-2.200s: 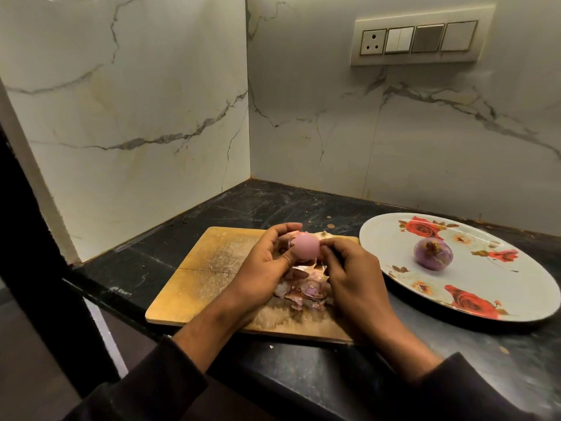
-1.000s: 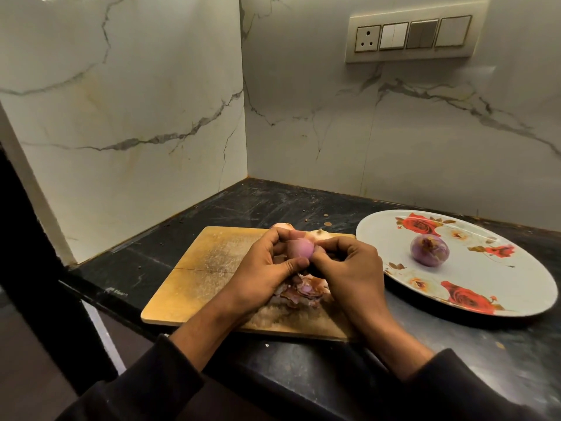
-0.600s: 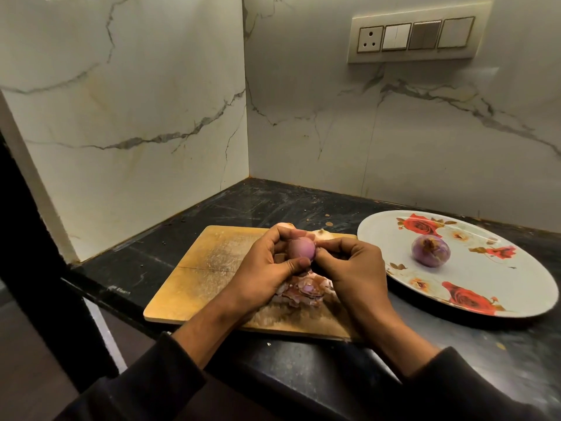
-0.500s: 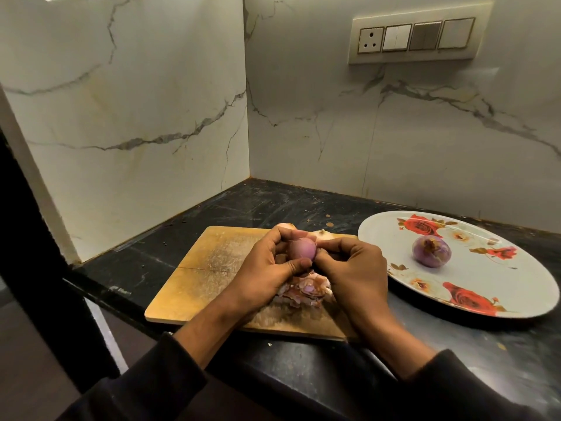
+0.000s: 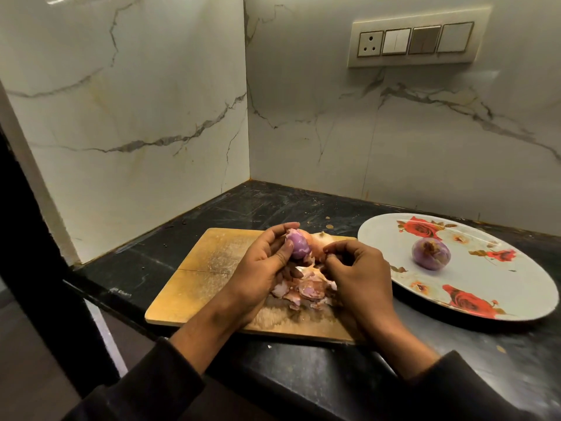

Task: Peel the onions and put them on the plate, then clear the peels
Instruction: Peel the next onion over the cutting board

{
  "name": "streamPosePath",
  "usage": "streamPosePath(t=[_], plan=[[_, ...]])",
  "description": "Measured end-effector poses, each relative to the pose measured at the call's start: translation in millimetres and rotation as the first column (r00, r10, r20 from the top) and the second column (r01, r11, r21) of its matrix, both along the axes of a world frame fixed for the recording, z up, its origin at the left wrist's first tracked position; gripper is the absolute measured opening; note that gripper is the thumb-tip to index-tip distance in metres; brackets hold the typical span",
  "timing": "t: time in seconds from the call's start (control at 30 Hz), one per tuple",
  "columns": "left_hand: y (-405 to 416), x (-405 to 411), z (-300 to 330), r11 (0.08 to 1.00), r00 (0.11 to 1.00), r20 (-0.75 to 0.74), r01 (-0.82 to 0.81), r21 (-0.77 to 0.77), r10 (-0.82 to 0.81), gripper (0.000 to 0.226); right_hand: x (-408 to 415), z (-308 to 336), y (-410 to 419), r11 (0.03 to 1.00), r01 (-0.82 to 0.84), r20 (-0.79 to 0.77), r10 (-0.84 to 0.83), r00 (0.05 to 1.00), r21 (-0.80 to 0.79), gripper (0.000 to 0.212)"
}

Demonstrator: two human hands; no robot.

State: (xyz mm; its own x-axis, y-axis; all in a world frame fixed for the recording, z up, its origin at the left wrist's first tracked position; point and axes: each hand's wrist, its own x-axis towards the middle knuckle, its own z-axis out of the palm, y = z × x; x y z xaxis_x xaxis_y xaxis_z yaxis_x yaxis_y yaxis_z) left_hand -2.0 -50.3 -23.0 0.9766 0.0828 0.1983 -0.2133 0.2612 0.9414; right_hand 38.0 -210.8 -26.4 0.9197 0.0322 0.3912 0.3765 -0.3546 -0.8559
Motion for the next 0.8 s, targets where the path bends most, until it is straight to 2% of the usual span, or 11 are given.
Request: streamPosePath(t=[0.13,0.3,0.4,0.5,0.8], plan=[[0,1,-1,1.000,1.000,-0.026,-0.014,0.003,0.014,0.025,-6,0,2,0.990,-0.037,0.099,0.051,0.994,-0.139,0.014],[-1,1,-2,0.993,1.000,0.003,-0.020,0.116,0.020,0.027,-8,3,4,0.996,-0.089,0.155,0.090,0.984,-0.009,0.026],[-2,0,-2,0.983,1.000,0.015,0.010,0.186,-0.013,0.029,-12,5,5,0.989,-0.147,0.167,0.142,0.976,0.013,0.020],[-2,0,-2,0.982,1.000,0.015,-0.001,0.191,-0.002,0.028,-10,4,5,0.984,-0.171,0.153,0.162,0.975,0.051,0.022],[-2,-1,-2,0.973,0.999,0.034,-0.016,0.230,0.008,0.029,-10,2,5,0.995,-0.077,0.210,0.088,0.974,-0.059,0.011]])
